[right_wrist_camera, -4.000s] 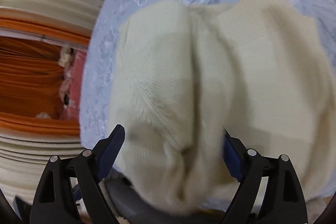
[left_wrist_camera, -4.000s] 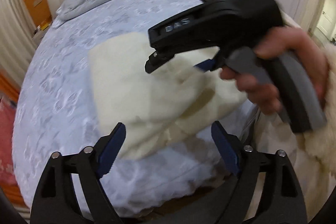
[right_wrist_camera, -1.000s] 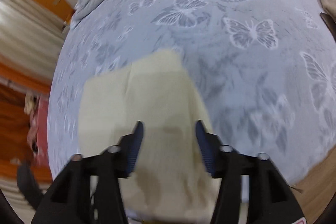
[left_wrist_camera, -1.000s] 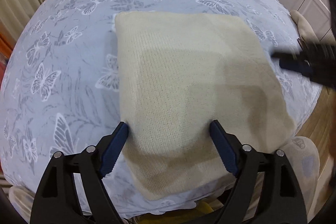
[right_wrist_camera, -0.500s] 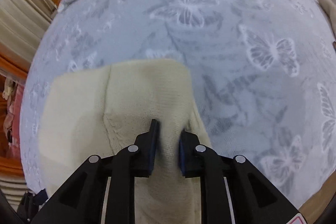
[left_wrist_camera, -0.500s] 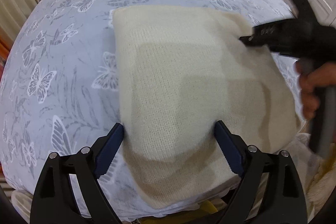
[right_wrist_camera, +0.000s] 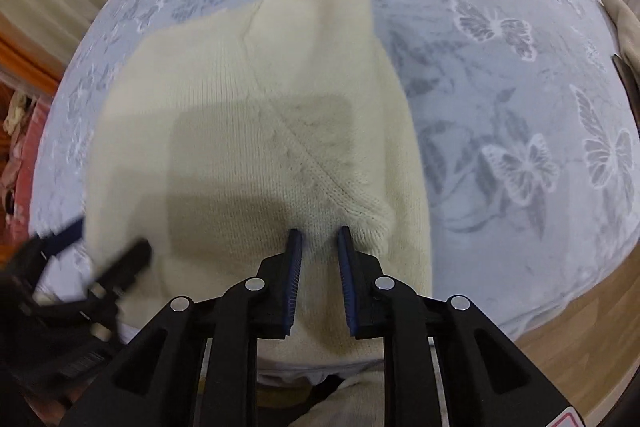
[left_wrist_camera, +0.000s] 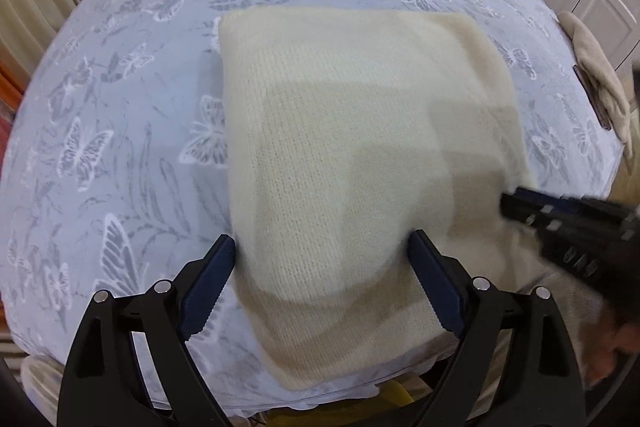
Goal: Fold small clothes
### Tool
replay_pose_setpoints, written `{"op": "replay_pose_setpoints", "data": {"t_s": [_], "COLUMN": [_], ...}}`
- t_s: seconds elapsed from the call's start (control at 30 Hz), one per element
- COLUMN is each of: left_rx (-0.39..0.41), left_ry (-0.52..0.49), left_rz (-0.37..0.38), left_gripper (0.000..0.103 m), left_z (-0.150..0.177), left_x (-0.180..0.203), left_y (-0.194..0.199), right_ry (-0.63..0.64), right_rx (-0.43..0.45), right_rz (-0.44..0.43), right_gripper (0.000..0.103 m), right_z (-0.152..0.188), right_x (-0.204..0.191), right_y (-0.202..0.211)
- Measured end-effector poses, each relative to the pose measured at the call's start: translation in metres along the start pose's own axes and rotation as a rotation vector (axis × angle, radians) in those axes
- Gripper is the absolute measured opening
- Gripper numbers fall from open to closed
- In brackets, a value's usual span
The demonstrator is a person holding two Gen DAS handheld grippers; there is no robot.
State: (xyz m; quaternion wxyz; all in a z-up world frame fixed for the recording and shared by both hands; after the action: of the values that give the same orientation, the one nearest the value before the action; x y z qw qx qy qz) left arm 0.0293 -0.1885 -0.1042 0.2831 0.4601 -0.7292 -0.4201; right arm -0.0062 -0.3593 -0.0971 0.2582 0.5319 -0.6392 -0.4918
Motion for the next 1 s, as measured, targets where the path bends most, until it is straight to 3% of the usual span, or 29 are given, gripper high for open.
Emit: {"op": "replay_pose_setpoints", "data": {"t_s": [0.07,0.1,0.13,0.2,0.23,0.33,0.47,0.57,0.73,0.87,1.0], "left_rx": [-0.010,-0.005,0.004,0.031,0.040,0.039,-0.085,-0.146,-0.196,-0.208,-0.223], "left_ry": [0.009,0.026,0.040,0.097,0.132,0.321,0.509,0.572,0.538,0.476,0.461], "left_rz": [0.002,0.010,0.019,0.054,0.070,0.169,0.239,0.244,0.267,0.228,0.212], "left_gripper": [0.084,0.084,0.085,0.088,0.095,0.098,0.098,0.098,0.098,0.098,0.098], "left_z": [0.000,0.000,0.000,-0.002,-0.003,-0.006,-0.006,-0.005,-0.009,-0.018,-0.023], "left_x": [-0.001,-0.003,-0.005,-0.015,-0.021,-0.049,-0.072,-0.079,-0.059,-0.041,-0.038], "left_y": [0.005,0.010,0.015,0.028,0.033,0.033,-0.003,-0.028,-0.047,-0.059,-0.066], "right_ry": [-0.024,-0.051,-0.080,-0.127,-0.153,-0.225,-0.301,-0.328,-0.406,-0.442,-0.396], "right_rx": [0.068,0.099,0.123,0.129,0.113,0.057,-0.043,-0.124,-0.185,-0.199,-0.189], "right_rz": [-0.018,-0.024,-0.029,-0.043,-0.052,-0.089,-0.224,-0.230,-0.380,-0.459,-0.458], "right_gripper": [0.023,0.031,0.047,0.060,0.061,0.067,0.073,0.082,0.098,0.098,0.098], "right_z": [0.000,0.002,0.006,0.015,0.019,0.022,0.017,0.014,0.009,0.008,0.001], "right_x": [0.004,0.011,0.020,0.036,0.046,0.058,0.067,0.059,0.059,0.058,0.047], "right_y": [0.023,0.034,0.040,0.043,0.040,0.025,-0.013,-0.041,-0.065,-0.078,-0.083]}}
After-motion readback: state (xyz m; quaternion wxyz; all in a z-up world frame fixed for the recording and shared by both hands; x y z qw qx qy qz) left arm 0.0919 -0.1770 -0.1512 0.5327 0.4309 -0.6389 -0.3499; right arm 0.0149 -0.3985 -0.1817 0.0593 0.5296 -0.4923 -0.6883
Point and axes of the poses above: each gripper's, at about its wrist camera, not at the fingertips, and y roughly against the way its jaws point, x to its right, z to its underside, the point moved 2 cm from there along -y, roughly the way its jaws point, and after that the axes turned 7 degrees about x, right-handed, at the moved point
